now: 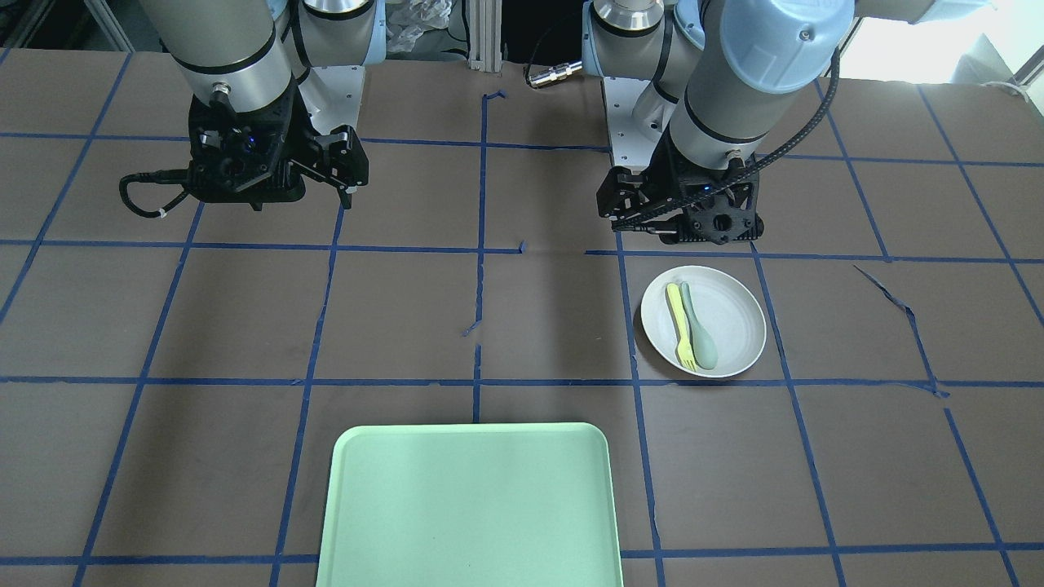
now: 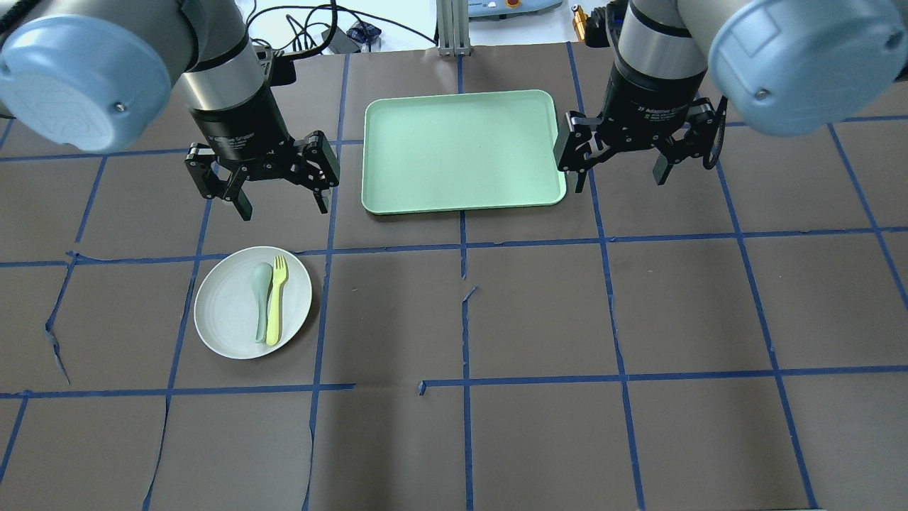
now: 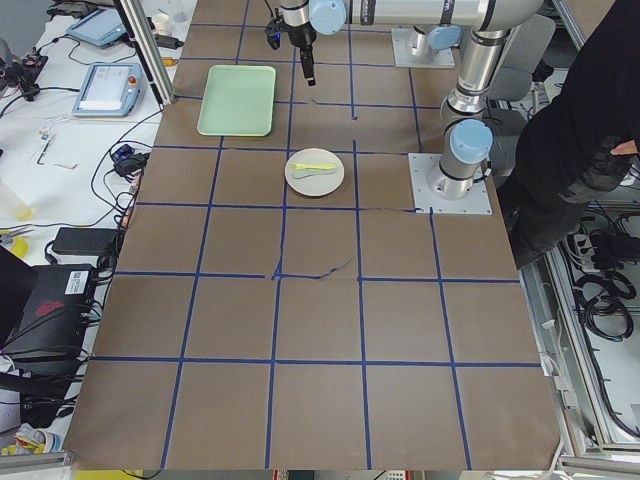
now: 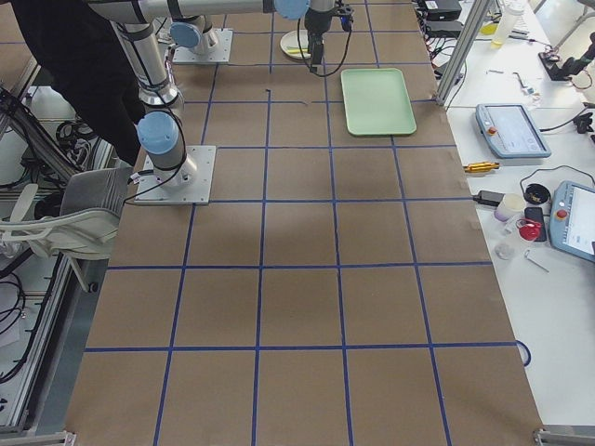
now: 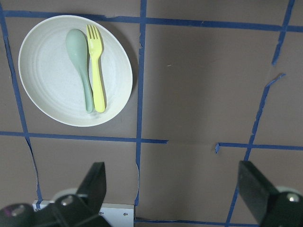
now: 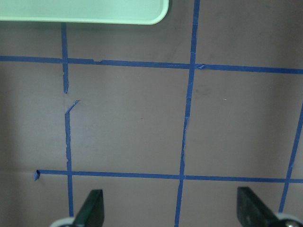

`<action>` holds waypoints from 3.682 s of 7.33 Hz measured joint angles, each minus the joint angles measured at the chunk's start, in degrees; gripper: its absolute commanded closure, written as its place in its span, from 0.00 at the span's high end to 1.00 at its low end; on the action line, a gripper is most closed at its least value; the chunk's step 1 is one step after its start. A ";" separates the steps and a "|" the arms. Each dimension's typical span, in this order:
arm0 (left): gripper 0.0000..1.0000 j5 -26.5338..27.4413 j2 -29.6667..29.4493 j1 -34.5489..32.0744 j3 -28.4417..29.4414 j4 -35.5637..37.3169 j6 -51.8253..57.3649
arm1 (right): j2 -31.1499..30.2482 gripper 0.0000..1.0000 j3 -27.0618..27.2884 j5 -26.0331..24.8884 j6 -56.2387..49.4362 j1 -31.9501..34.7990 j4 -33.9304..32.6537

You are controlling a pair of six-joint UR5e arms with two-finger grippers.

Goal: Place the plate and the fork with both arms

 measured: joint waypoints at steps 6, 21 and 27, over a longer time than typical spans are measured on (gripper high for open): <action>1.00 0.08 -0.61 -0.02 -0.11 0.13 -0.06 | 0.44 1.00 -0.69 0.01 -0.16 -0.18 -0.44; 1.00 -0.71 -1.07 -0.29 -0.54 1.10 -0.81 | 0.53 1.00 -0.18 -0.27 -0.62 -0.22 -0.27; 1.00 -0.72 -0.80 2.08 -2.06 5.18 0.13 | 1.25 1.00 0.00 -0.39 -0.69 -0.46 -0.53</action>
